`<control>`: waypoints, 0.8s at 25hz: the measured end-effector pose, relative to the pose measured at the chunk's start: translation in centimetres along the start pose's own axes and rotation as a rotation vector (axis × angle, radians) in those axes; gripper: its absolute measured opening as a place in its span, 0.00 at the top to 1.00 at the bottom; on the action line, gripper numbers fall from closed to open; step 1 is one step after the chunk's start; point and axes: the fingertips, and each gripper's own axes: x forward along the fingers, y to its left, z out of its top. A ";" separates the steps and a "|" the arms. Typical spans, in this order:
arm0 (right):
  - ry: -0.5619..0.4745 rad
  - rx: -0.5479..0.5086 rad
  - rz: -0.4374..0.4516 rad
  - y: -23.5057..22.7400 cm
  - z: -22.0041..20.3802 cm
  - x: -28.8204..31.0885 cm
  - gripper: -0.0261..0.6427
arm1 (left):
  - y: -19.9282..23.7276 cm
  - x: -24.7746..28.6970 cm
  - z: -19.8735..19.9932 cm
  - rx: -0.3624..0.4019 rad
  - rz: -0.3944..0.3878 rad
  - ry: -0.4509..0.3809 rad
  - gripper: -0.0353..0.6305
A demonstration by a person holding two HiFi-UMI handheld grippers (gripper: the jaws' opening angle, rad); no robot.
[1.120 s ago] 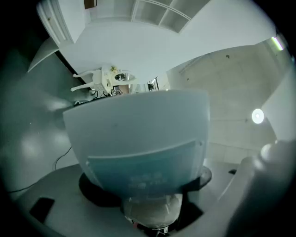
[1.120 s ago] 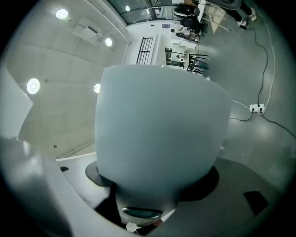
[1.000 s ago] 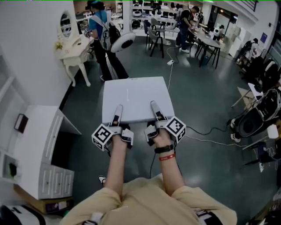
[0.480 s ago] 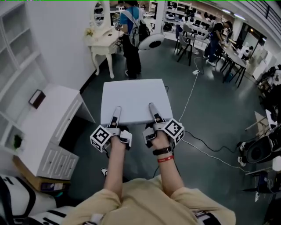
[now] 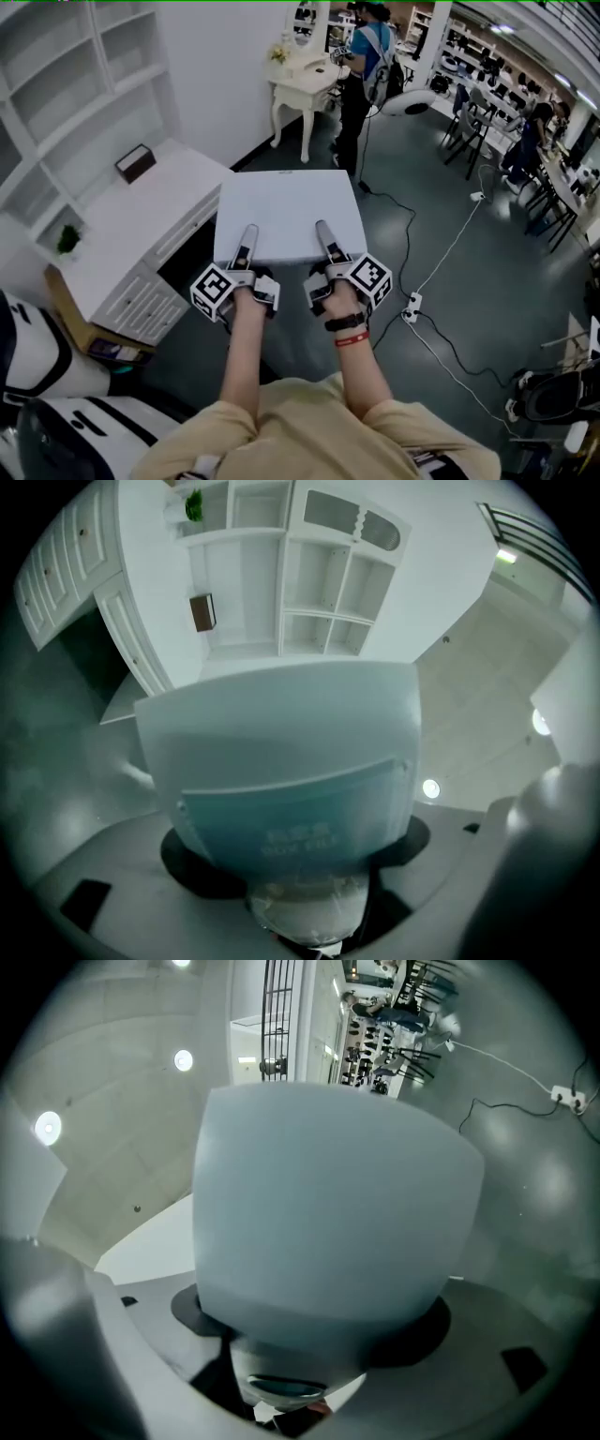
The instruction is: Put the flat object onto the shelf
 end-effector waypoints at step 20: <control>0.399 0.016 0.115 3.4 -18.7 17.9 0.38 | 3.1 -5.8 22.0 0.069 0.083 -0.387 0.41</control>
